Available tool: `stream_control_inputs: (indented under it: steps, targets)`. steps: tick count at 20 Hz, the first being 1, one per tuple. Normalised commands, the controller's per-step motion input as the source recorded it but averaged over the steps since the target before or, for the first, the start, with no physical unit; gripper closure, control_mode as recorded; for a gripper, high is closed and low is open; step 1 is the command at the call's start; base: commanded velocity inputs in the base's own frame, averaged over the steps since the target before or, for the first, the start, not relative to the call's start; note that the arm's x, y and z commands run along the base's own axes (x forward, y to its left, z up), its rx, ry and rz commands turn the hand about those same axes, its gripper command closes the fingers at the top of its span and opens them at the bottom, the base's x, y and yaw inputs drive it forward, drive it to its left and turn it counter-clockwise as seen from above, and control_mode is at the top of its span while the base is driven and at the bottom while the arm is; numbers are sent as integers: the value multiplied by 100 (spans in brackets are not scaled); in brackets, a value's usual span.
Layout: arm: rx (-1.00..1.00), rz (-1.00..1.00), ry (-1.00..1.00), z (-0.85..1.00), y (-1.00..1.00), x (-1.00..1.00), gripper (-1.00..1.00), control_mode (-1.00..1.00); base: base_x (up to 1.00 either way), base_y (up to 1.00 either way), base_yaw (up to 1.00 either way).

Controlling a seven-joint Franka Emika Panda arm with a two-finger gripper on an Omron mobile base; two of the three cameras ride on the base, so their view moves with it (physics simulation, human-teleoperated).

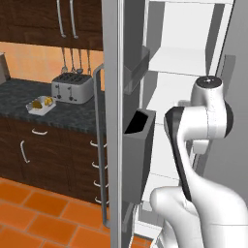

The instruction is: Take the meat container that has the chicken drumstick and place it on the second highest rack of the freezer. Then take the vegetable container that has the avocado and squash and place it on the highest rack of the freezer.

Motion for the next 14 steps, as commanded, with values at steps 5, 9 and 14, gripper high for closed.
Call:
stream_control_inputs:
  steps: [5,9,14]
  targets:
    - [-8,-15,0,-15,-42,47,100,-100,0,0,0]
    - [-12,-10,0,-38,-11,30,100,-100,0,0,0]
    - [-4,0,0,-17,-10,43,100,-100,0,0,0]
